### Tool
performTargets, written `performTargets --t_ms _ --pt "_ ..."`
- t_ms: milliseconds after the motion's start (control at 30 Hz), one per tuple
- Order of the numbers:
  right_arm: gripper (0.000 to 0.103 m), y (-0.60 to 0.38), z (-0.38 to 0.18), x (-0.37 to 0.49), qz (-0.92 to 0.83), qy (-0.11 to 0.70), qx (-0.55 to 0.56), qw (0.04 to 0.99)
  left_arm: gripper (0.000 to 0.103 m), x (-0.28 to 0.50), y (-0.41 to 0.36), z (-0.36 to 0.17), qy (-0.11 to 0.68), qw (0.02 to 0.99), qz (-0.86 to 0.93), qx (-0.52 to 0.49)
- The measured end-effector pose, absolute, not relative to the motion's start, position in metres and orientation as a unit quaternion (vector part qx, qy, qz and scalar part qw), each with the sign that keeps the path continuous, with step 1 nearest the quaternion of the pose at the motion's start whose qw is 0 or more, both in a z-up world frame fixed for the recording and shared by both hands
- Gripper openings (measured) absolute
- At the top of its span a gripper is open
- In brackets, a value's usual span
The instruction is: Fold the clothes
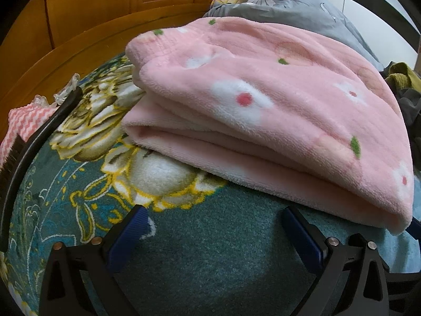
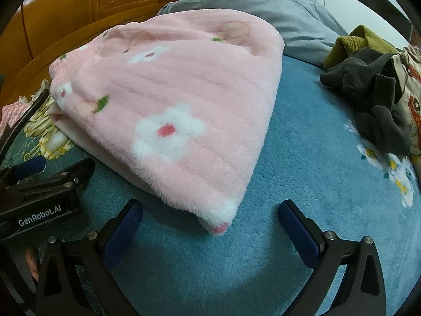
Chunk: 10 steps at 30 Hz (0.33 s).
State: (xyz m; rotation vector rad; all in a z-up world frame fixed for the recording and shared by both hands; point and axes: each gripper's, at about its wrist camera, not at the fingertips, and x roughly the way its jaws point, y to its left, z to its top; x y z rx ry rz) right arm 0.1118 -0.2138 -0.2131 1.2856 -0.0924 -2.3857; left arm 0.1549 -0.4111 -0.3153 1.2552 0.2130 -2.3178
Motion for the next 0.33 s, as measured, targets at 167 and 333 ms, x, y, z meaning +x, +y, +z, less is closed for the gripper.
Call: performTargets --t_ms 167,333 --pt "0.103 -0.2075 -0.214 0.1093 -0.859 -0.035 0.463 0.214 0.103 0.1566 -0.415 -0.3191 0.079 0.245 -0.85 0.459" --pt "0.103 -0.2026 -0.2146 0.1075 -0.86 -0.034 0.463 0.214 0.103 0.1566 -0.4149 -0.3171 0.078 0.243 -0.851 0.459"
